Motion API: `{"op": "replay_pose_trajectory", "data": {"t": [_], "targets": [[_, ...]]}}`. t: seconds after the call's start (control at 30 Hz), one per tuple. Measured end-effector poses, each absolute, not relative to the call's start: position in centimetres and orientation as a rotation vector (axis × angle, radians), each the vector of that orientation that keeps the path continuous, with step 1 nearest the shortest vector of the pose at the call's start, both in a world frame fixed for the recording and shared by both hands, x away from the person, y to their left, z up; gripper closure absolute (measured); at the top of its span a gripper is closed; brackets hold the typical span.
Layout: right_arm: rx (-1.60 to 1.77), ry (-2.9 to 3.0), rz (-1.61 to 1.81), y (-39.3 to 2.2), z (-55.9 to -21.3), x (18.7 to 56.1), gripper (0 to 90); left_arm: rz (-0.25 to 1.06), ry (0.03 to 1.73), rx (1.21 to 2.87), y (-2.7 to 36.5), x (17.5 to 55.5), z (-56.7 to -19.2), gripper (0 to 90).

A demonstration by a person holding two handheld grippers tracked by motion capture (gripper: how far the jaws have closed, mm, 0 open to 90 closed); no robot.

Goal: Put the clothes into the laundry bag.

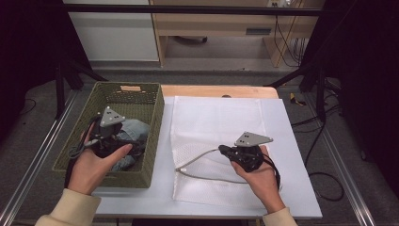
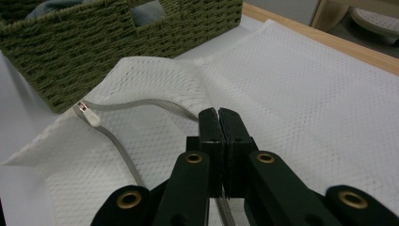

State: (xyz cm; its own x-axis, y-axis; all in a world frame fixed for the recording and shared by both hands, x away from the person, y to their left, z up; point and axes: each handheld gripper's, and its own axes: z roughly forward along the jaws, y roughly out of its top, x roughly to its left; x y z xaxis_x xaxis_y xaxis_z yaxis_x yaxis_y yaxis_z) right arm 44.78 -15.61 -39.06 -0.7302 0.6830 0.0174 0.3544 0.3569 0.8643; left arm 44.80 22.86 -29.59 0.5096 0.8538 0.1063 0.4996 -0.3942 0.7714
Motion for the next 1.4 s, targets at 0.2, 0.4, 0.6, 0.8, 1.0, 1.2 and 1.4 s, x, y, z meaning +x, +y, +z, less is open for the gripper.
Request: {"op": "replay_pose_trajectory", "data": {"t": [0.2,0.4,0.6,0.8,1.0,1.2,1.4], "targets": [[0.918,2.284,1.313,-16.0,-39.1,44.8,89.1,0.666,1.105,2.081,23.2,45.4,-28.8,7.0],[0.912,2.281,1.322,-16.1,-38.9,44.5,89.1,0.698,1.149,2.094,23.7,46.0,-28.5,7.3],[0.915,2.297,1.325,-16.0,-39.0,44.6,89.1,0.683,1.159,2.144,23.9,46.5,-28.8,7.3],[0.914,2.306,1.333,-15.8,-39.1,44.7,89.1,0.650,1.177,2.180,24.7,47.0,-29.2,7.4],[0.918,2.321,1.327,-15.8,-39.4,44.8,89.1,0.642,1.213,2.184,26.0,47.6,-29.7,7.6],[0.923,2.326,1.316,-15.8,-39.6,44.7,89.0,0.639,1.234,2.196,26.8,47.8,-29.7,7.7],[0.909,2.348,1.295,-15.5,-39.9,44.5,88.9,0.657,1.259,2.194,27.5,48.2,-29.6,7.8]]}}
